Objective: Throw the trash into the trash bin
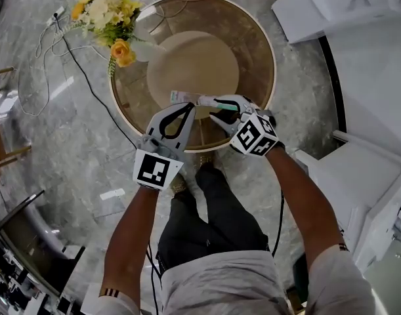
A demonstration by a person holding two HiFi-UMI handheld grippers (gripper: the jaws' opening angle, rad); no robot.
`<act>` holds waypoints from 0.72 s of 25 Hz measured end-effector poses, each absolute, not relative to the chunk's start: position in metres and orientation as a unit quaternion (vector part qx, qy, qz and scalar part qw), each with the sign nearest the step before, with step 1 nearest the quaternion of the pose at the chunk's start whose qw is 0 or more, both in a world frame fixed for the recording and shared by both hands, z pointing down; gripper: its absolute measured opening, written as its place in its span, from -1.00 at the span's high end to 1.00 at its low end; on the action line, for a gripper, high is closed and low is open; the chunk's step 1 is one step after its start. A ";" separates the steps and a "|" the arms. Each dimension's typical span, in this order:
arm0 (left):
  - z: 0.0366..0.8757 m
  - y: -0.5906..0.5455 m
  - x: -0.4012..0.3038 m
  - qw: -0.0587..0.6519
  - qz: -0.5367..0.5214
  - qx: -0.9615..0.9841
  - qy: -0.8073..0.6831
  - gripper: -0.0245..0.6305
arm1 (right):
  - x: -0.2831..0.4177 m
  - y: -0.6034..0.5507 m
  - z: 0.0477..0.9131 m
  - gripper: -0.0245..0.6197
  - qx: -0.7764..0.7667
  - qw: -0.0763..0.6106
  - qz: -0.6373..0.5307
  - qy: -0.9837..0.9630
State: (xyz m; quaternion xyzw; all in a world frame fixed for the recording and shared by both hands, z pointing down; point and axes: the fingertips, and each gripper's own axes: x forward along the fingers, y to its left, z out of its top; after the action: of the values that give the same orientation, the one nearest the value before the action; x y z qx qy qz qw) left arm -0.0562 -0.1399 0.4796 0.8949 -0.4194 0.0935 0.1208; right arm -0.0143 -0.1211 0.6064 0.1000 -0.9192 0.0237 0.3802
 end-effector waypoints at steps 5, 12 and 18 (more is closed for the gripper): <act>0.498 -0.144 -0.055 0.130 0.102 0.892 -0.421 0.93 | -0.015 -0.123 0.631 0.39 0.079 0.401 0.038 -0.912; 0.523 -0.153 -0.057 0.136 0.108 0.886 -0.431 0.93 | -0.006 -0.124 0.678 0.29 0.037 0.468 0.033 -0.882; 0.517 -0.147 -0.062 0.150 0.107 0.881 -0.435 0.93 | 0.003 -0.123 0.704 0.26 0.021 0.504 0.037 -0.863</act>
State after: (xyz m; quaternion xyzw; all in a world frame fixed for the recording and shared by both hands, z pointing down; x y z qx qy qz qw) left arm -0.0624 -0.1469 0.5172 0.8811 -0.4354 0.1070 0.1502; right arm 0.0032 -0.1234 0.7038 0.0214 -0.8627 0.0366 0.5040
